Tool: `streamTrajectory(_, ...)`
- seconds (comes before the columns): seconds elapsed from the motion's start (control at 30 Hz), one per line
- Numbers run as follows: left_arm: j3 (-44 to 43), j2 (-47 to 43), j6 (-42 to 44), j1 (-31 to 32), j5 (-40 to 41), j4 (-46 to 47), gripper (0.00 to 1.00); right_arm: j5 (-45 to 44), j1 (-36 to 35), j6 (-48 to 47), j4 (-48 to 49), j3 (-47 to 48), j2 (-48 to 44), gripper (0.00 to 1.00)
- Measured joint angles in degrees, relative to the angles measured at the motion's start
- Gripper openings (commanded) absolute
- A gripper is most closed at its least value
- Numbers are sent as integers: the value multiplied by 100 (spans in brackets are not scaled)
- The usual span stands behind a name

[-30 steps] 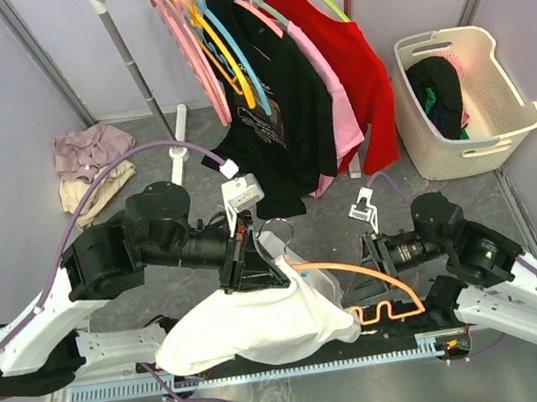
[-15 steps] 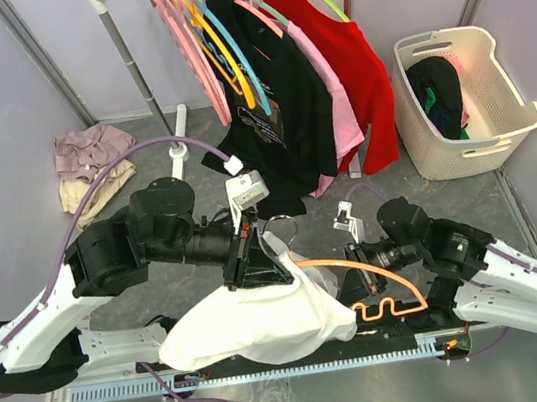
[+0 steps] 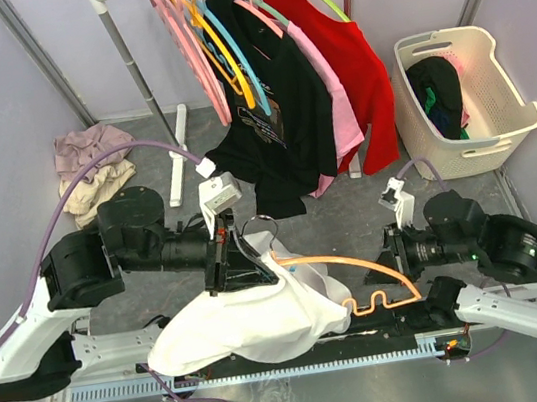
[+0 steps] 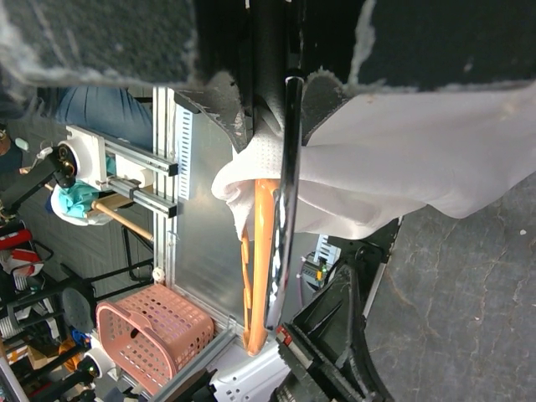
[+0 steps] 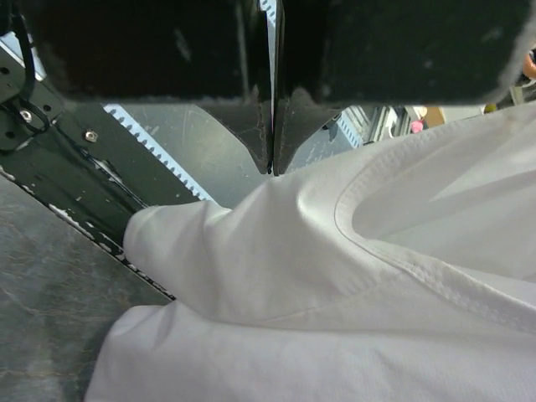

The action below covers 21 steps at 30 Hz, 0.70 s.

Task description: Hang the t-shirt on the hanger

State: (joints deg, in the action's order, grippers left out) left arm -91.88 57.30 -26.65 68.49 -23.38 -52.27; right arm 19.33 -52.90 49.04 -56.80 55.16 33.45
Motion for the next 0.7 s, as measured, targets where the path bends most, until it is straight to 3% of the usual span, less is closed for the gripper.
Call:
streamTrajectory(0.13, 0, -46, 0, 0, 76, -37, 3, -278, 0, -50, -367, 299, -42, 2)
streamTrajectory(0.23, 33, -59, 0, 0, 79, -37, 3, -315, 2, -31, -428, 411, -111, 41)
streamTrajectory(0.4, 44, -59, 0, 0, 42, -33, 3, 323, 0, 407, 404, -208, -181, 80)
streamTrajectory(0.57, 44, -15, 0, 0, 26, -33, 3, 909, 2, 656, 1027, -492, 162, 93)
streamTrajectory(0.7, 44, 46, 0, 0, 20, -33, 3, 1274, 2, 688, 1397, -459, 431, 93)
